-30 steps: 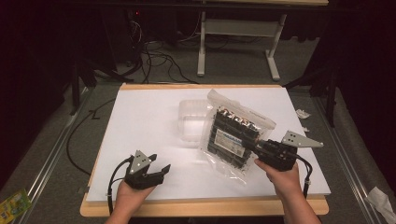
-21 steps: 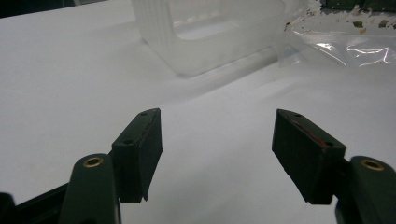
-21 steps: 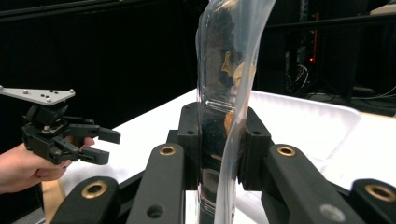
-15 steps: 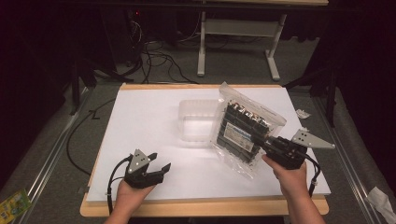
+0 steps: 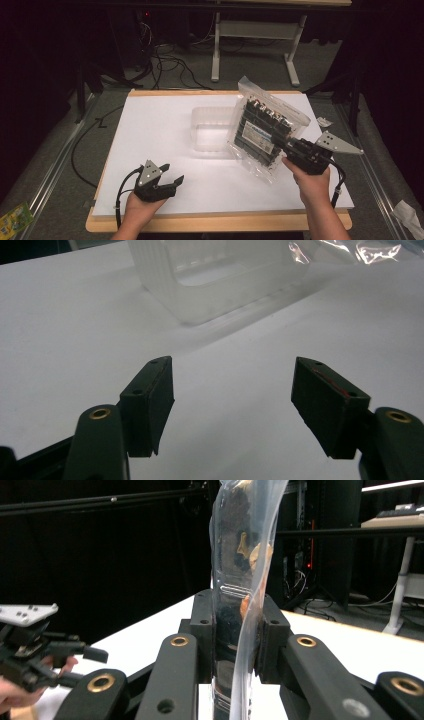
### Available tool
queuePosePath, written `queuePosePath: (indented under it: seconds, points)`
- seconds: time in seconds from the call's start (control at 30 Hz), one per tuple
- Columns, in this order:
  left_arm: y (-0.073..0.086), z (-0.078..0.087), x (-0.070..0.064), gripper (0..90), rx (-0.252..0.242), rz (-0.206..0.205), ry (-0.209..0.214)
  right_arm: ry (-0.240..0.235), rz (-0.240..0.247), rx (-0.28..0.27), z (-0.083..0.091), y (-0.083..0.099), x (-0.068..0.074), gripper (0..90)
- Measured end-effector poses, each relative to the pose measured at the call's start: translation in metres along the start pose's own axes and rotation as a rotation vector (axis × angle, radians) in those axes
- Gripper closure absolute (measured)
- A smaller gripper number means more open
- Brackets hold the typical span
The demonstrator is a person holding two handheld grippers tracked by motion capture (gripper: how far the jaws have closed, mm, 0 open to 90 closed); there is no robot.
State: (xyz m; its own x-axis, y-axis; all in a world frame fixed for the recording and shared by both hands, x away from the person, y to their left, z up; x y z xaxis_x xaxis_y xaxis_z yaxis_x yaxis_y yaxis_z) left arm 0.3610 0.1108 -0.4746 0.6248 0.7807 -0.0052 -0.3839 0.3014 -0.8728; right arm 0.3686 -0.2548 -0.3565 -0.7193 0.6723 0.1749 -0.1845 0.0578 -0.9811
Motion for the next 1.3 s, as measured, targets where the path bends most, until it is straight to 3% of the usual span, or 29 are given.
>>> queuePosePath:
  seconds: [0.4, 0.73, 1.3]
  points:
    - [0.000, -0.001, 0.000, 33.9, 0.008, -0.005, 0.002, 0.036, 0.022, 0.011, -0.036, -0.020, -0.025, 75.8]
    - [0.000, -0.001, 0.000, 33.9, 0.007, -0.005, 0.005, 0.034, 0.043, 0.019, -0.069, -0.031, -0.030, 75.8]
    - [0.001, -0.002, 0.000, 33.9, 0.010, -0.013, 0.016, 0.020, 0.064, 0.042, -0.122, -0.023, -0.036, 75.9]
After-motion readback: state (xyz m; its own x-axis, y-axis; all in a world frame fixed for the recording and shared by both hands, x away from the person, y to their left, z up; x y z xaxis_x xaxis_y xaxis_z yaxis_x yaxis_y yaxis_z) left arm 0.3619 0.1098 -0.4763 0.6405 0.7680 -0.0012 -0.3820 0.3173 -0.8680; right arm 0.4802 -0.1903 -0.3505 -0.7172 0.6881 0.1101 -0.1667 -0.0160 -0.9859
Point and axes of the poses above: each handheld gripper's, and its own axes: z roughly backward along the jaws, y roughly out of its underside, x roughly to its left, the point moved 6 cm from there along -z, roughly forward along the jaws, and after that the axes turned 5 degrees about -y, right-handed, at the moved point
